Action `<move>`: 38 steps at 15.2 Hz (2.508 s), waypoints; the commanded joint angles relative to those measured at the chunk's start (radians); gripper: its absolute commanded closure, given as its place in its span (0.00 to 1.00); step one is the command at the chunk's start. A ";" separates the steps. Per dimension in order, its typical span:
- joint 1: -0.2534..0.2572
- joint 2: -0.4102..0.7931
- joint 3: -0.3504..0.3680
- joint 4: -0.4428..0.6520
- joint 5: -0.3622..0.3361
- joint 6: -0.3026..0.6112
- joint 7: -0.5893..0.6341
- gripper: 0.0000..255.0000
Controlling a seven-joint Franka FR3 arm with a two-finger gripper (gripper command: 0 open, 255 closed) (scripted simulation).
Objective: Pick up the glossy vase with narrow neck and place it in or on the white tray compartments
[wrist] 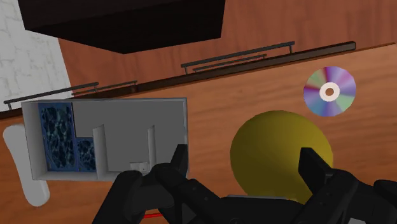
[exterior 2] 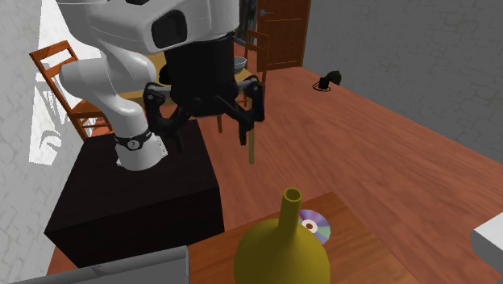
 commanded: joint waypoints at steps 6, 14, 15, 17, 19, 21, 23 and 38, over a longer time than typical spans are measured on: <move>0.074 0.315 0.025 0.371 -0.092 -0.060 0.134 0.00; 0.126 0.482 0.017 0.548 -0.136 -0.071 0.180 0.00; 0.124 0.479 0.017 0.530 -0.135 -0.056 0.180 0.00; 0.122 0.475 0.017 0.497 -0.135 -0.026 0.180 0.00; 0.121 0.473 0.017 0.487 -0.134 -0.018 0.180 0.00; 0.121 0.474 0.017 0.487 -0.134 -0.018 0.180 0.00; 0.121 0.474 0.017 0.487 -0.134 -0.018 0.180 0.00; 0.125 0.474 0.018 0.529 -0.134 -0.059 0.181 1.00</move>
